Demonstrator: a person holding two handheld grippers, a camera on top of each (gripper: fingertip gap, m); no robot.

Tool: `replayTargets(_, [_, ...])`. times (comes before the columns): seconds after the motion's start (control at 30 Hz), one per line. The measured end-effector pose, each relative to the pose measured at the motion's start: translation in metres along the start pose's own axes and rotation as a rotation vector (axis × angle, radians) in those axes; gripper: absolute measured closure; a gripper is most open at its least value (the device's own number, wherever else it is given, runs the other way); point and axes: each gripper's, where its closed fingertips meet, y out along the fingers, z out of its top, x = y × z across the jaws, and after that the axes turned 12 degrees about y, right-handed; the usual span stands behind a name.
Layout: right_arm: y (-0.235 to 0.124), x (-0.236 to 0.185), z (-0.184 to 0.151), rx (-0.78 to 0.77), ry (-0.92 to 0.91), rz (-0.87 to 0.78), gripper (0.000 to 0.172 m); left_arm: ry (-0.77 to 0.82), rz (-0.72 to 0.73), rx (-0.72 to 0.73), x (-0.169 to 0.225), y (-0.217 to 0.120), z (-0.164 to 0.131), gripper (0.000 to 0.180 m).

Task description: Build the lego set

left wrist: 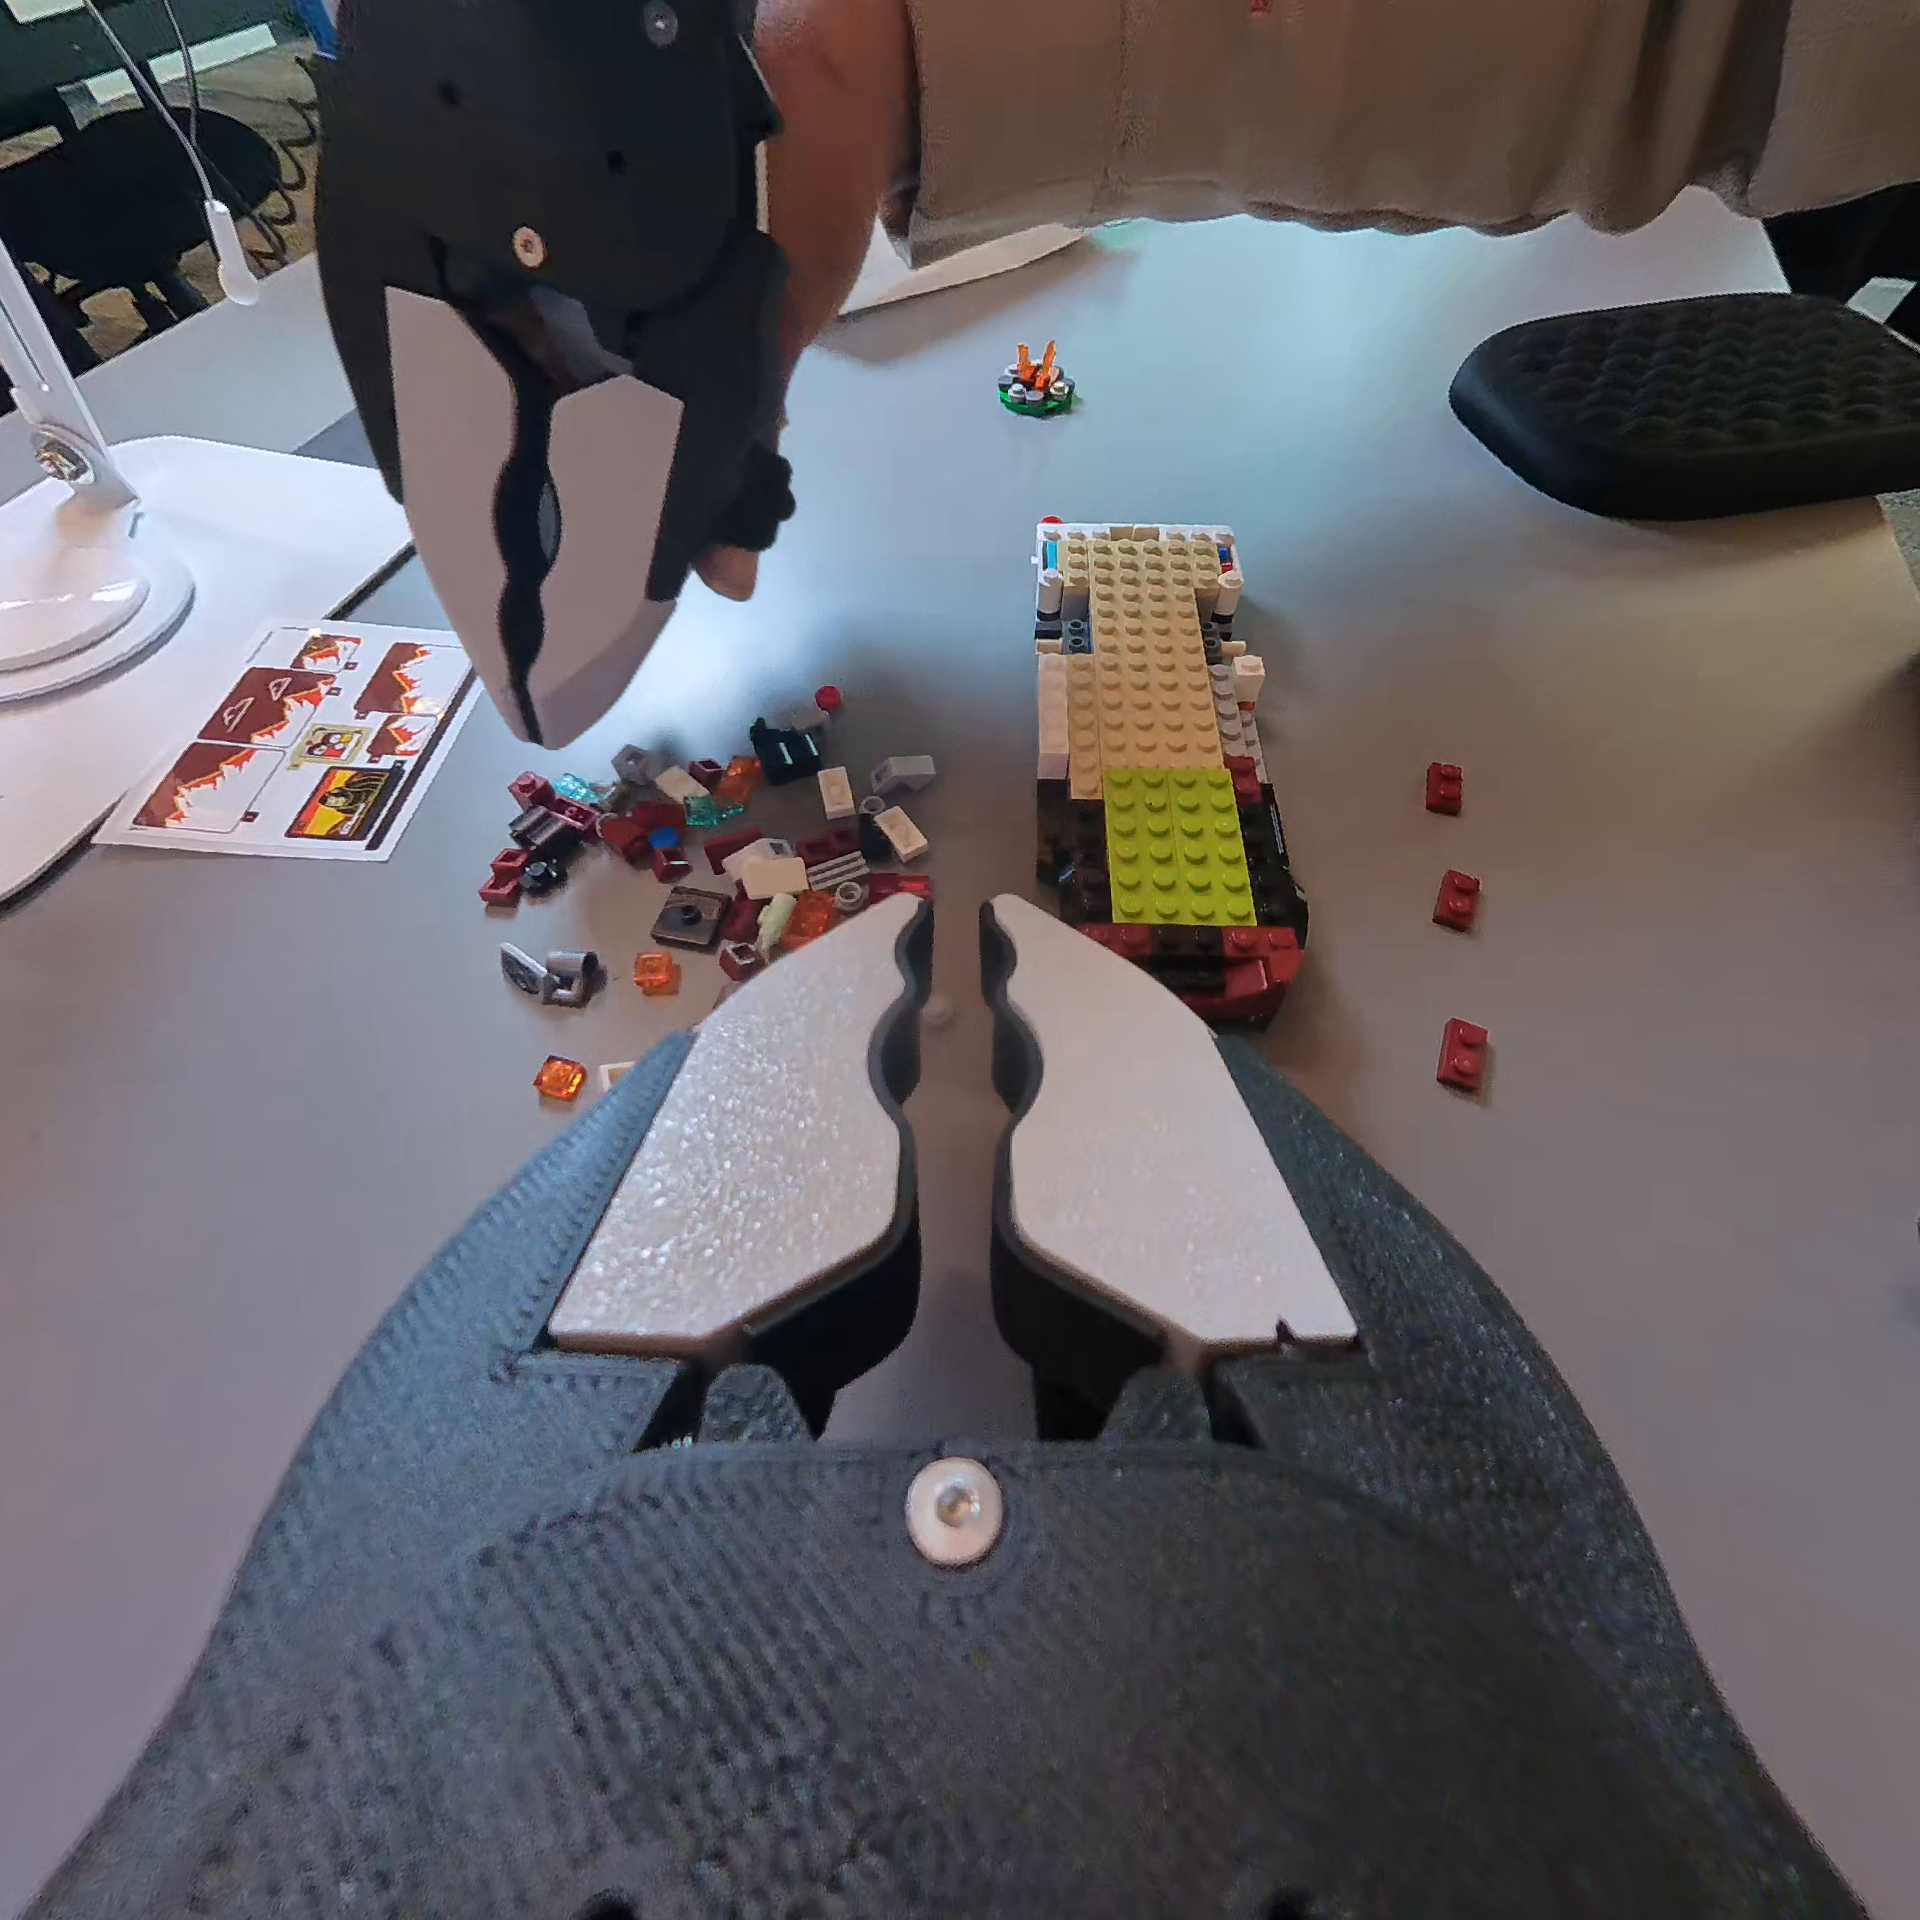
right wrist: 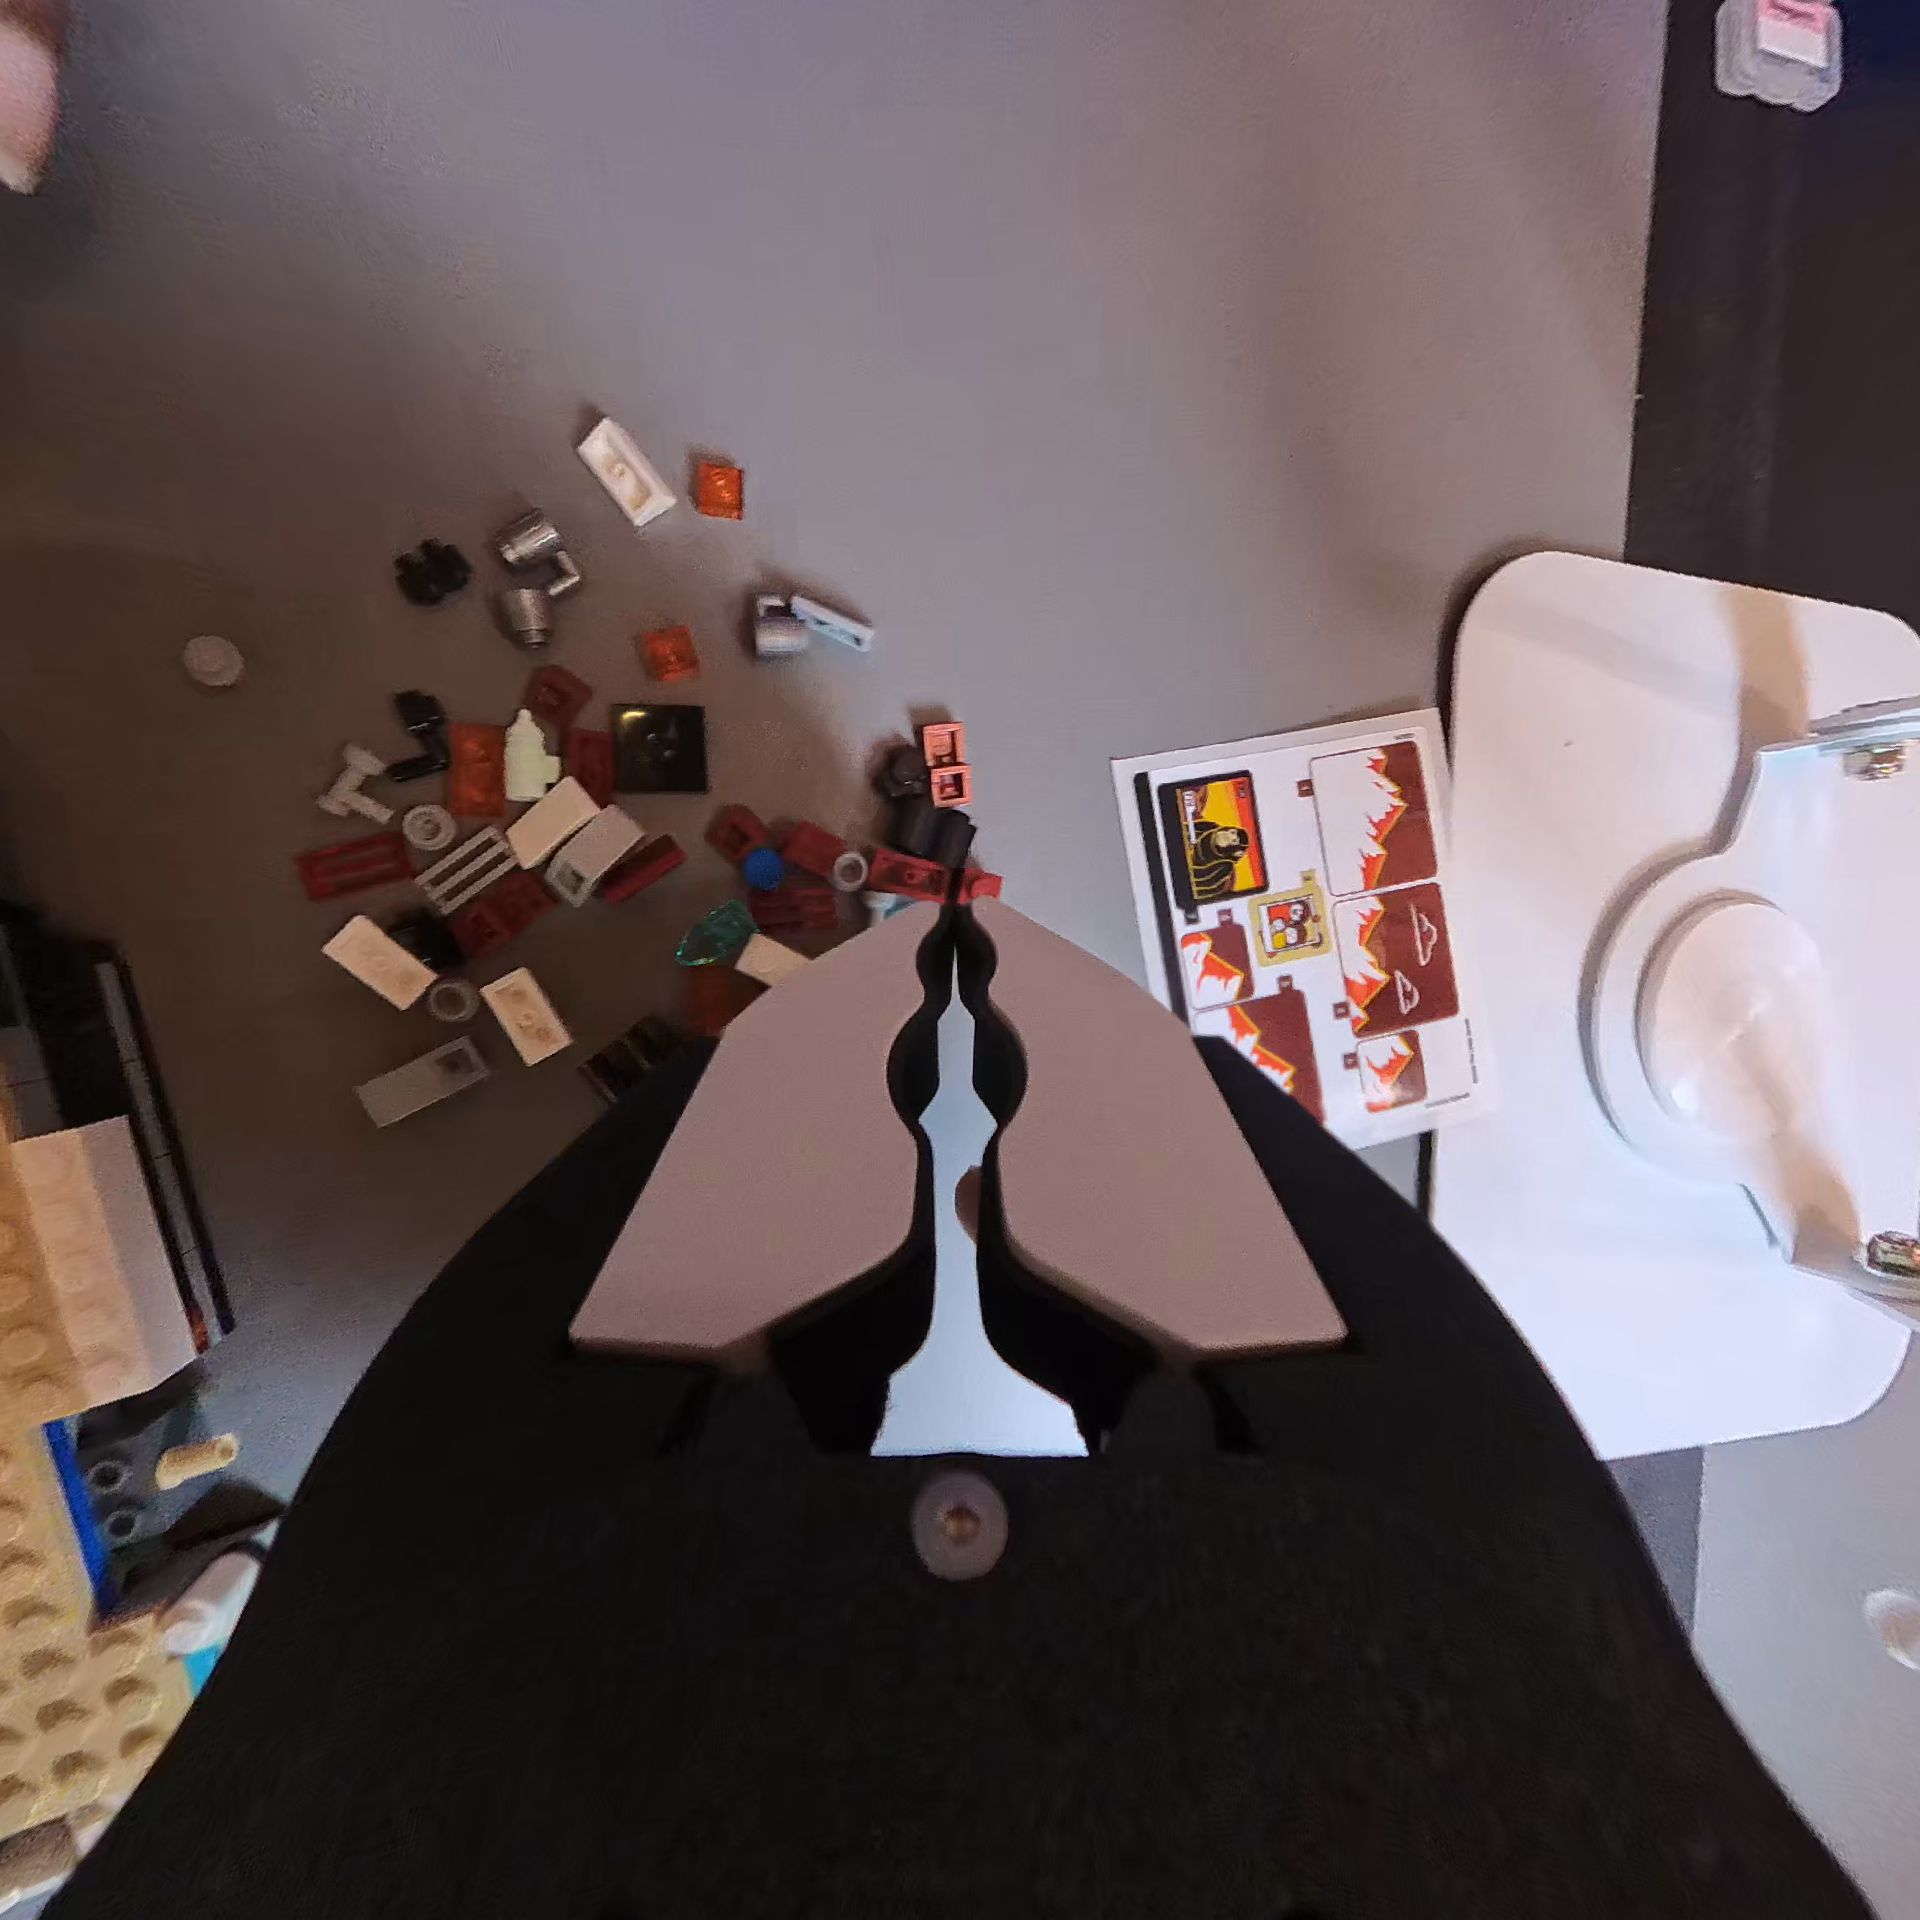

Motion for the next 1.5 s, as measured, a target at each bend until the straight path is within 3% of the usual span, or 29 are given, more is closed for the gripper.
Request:
replayTargets(0.23, [0.011, 0.004, 0.003, -0.021, 0.066, 0.087, 0.151, 0.000, 0.000, -0.001, 0.000, 0.000, 0.000, 0.172])
replayTargets(0.33, [0.015, 0.001, 0.001, -0.050, 0.084, 0.124, 0.152, 0.002, -0.001, -0.003, 0.000, 0.000, 0.000, 0.173])
replayTargets(0.43, [0.016, 0.003, -0.004, -0.069, 0.072, 0.117, 0.164, 0.001, -0.002, -0.002, 0.000, 0.000, 0.000, 0.173])
replayTargets(0.73, [0.004, 0.020, -0.013, -0.095, 0.056, 0.016, 0.158, 0.002, -0.009, -0.009, 0.002, 0.001, -0.003, 0.173])
replayTargets(0.93, [0.001, -0.005, -0.014, -0.095, 0.064, 0.112, 0.158, 0.004, -0.011, -0.011, 0.002, 0.002, -0.003, 0.174])
replayTargets(1.27, [0.008, -0.007, -0.007, -0.069, 0.045, 0.079, 0.162, 0.002, -0.002, -0.012, 0.001, 0.002, -0.003, 0.174])
replayTargets(1.4, [-0.018, -0.030, 0.017, 0.068, -0.084, 0.003, 0.163, -0.110, 0.014, 0.041, -0.008, -0.002, 0.004, 0.171])
replayTargets(1.5, [-0.045, -0.060, 0.038, 0.194, -0.225, -0.132, 0.163, -0.346, -0.022, 0.144, -0.015, -0.007, 0.015, 0.167])
